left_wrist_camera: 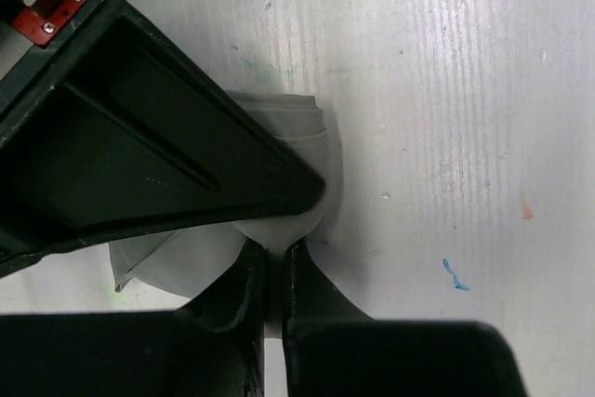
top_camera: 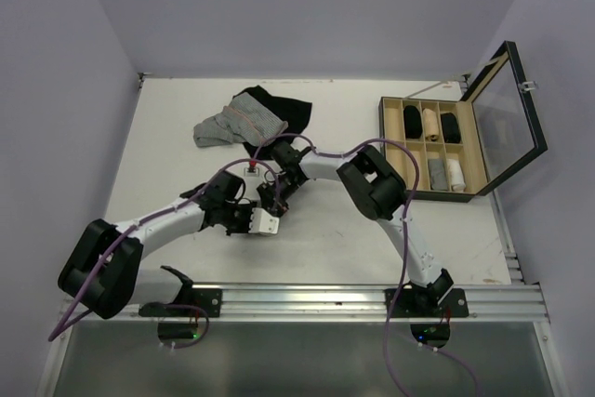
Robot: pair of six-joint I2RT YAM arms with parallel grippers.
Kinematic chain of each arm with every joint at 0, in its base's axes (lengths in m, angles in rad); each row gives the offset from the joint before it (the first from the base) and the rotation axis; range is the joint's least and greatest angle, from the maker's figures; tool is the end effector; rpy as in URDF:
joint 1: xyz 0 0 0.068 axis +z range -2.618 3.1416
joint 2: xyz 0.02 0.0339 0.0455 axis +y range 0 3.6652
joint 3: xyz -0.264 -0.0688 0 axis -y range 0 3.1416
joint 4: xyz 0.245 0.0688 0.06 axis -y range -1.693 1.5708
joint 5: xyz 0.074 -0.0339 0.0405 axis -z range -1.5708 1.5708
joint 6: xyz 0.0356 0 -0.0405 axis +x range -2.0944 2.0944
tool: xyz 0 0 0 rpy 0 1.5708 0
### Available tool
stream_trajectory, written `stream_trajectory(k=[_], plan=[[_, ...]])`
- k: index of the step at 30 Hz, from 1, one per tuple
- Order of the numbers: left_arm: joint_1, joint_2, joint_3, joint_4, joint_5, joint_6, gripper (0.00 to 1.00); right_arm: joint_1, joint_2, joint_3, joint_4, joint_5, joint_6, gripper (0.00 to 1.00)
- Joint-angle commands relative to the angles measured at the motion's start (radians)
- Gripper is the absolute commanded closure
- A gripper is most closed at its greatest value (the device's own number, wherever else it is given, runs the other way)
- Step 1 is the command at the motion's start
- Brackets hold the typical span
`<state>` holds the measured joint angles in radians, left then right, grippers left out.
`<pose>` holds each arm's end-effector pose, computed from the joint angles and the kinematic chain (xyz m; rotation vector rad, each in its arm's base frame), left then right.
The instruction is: Roll the underwear
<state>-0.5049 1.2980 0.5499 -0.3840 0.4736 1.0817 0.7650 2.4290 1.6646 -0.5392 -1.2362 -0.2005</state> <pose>0.1796 -0.1178 0.1494 1.9208 1.6974 -0.4299 0.3091 0.3433 0.0772 1.3454 -2.0624 -1.7658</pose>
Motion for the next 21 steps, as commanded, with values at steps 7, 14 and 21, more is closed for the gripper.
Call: stream_trajectory(k=[7, 14, 21], plan=[[-0.003, 0.093, 0.053, -0.286, 0.042, 0.030, 1.00, -0.118, -0.044, 0.064, -0.188, 0.270, -0.040, 0.53], [0.104, 0.285, 0.195, -0.443, 0.167, 0.067, 1.00, -0.222, -0.280, -0.035, -0.128, 0.354, -0.066, 0.53], [0.275, 0.676, 0.532, -0.648, 0.243, 0.109, 1.00, -0.221, -0.574, -0.282, 0.071, 0.477, -0.080, 0.55]])
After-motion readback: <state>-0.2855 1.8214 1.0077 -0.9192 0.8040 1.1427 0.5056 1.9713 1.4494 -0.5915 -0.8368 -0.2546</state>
